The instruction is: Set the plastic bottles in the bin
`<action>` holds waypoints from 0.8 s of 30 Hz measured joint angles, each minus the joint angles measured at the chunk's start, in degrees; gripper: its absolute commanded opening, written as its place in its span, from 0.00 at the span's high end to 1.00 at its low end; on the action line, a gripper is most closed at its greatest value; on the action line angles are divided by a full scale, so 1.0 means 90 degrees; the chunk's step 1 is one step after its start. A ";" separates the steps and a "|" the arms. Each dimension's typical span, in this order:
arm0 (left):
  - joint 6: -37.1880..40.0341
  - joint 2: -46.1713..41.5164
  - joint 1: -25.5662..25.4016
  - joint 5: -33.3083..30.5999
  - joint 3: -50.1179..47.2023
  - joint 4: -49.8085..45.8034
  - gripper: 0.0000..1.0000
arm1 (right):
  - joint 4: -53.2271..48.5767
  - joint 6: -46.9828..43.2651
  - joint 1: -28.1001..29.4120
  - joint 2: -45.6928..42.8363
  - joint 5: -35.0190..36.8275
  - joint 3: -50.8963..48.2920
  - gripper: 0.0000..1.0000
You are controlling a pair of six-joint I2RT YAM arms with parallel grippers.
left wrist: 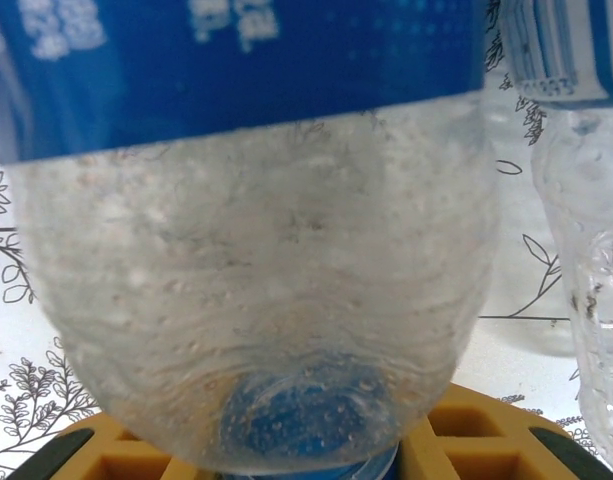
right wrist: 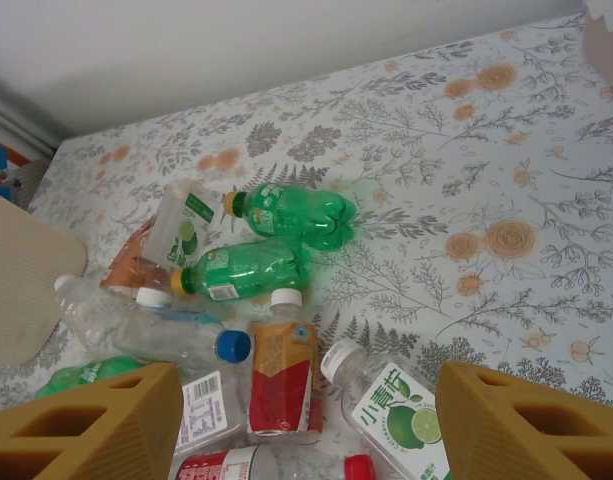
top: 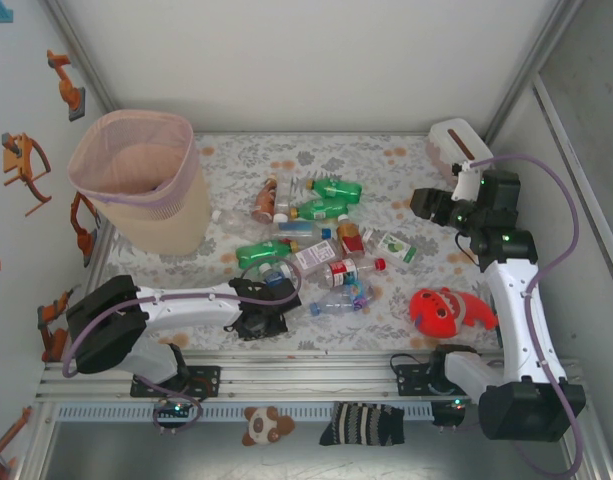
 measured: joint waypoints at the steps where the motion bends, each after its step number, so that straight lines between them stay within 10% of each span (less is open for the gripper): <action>1: 0.0000 0.0000 -0.0005 -0.0012 0.0010 -0.0027 0.71 | 0.0002 0.0000 0.0000 0.0000 0.0000 0.0000 0.33; 24: 0.0389 -0.2205 -0.0107 -0.1605 0.1115 -0.2004 0.91 | -0.0104 0.0000 0.0029 -0.0039 0.0056 0.0002 0.33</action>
